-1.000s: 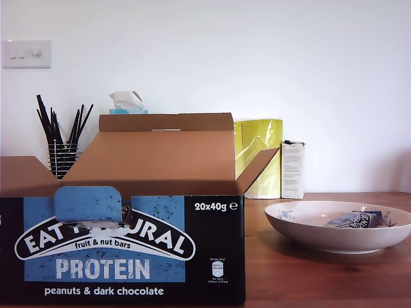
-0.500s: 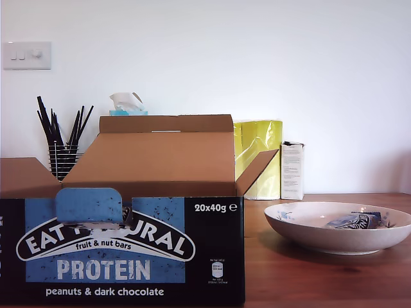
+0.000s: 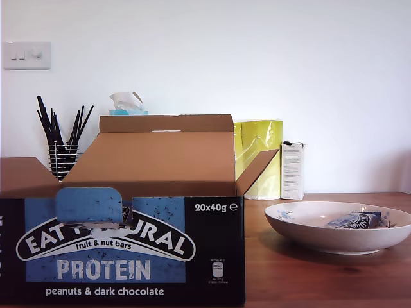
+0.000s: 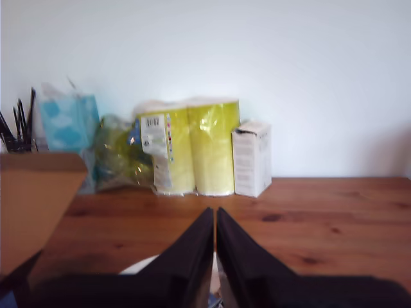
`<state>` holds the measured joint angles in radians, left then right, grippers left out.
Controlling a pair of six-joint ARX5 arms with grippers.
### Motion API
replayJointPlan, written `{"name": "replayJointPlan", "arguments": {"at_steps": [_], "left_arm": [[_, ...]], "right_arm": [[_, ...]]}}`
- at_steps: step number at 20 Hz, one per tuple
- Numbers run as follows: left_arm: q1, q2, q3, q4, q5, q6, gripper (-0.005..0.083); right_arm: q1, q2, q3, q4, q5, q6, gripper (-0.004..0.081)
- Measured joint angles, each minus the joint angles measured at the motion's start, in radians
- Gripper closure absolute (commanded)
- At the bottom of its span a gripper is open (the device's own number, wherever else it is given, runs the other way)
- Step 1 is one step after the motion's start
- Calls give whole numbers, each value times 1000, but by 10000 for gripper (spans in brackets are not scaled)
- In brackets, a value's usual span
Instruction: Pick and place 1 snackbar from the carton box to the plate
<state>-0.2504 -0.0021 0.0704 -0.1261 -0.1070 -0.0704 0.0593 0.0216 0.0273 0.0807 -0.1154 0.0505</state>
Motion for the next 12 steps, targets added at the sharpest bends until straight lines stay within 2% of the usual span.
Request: {"name": "replayJointPlan", "arguments": {"at_steps": [9, 12], "left_arm": [[0, 0, -1, -172, 0, 11, 793], [0, 0, -1, -209, 0, 11, 793]], "right_arm": [[0, 0, -3, -234, 21, 1, 783], [0, 0, -3, -240, 20, 1, 783]]}}
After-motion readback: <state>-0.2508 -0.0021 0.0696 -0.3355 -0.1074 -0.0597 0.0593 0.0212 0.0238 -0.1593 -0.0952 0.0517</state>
